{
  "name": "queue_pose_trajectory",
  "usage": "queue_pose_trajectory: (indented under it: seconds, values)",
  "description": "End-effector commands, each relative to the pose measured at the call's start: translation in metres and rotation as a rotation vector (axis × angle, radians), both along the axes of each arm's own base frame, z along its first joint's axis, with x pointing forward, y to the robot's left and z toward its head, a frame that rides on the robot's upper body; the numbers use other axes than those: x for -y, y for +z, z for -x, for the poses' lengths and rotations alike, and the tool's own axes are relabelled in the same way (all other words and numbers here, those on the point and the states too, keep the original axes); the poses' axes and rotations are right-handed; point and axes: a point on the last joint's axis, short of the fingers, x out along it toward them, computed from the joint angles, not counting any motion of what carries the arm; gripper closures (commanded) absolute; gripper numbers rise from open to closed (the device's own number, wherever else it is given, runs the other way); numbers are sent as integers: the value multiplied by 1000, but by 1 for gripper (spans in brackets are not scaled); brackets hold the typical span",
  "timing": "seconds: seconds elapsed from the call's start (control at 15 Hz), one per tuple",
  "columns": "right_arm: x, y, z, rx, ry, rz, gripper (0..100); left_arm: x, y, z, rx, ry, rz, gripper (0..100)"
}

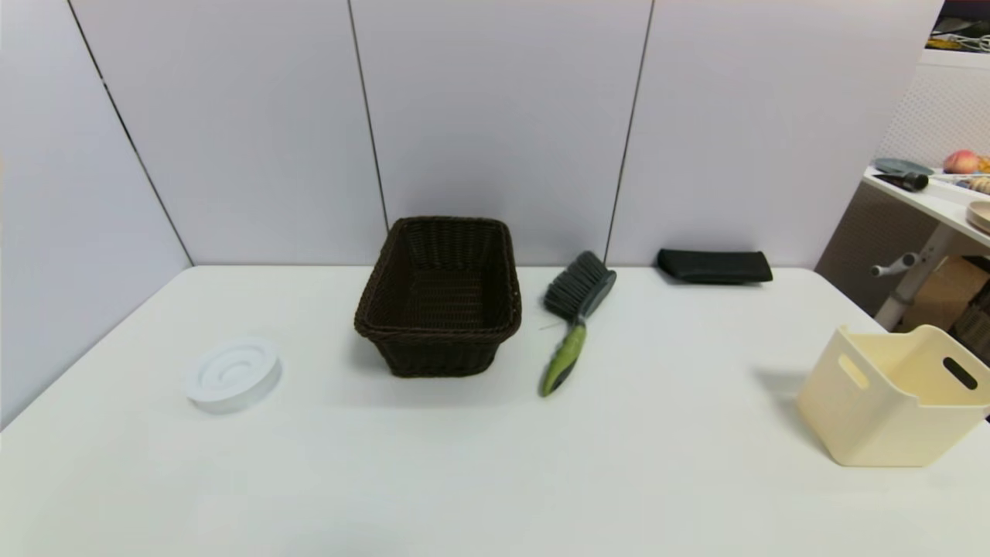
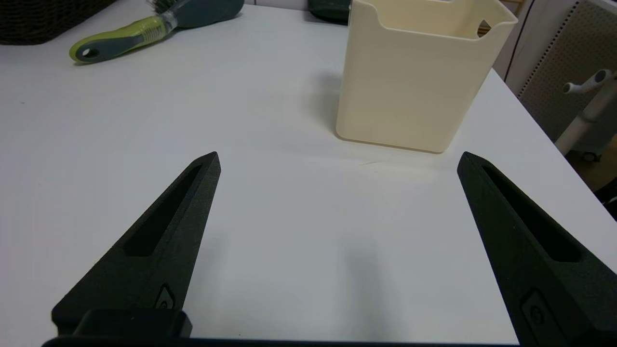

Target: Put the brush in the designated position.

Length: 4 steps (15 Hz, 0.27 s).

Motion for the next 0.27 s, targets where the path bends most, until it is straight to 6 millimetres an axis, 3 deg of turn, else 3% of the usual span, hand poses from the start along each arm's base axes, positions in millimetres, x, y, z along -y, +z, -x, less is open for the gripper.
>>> queue_pose_trajectory:
  seconds: [0.07,0.27]
  values:
    - [0,0,0,-3,1,-28,0,0,0,0,-3,0,0,0]
    - [0,0,0,-3,1,-28,0,0,0,0,-3,0,0,0]
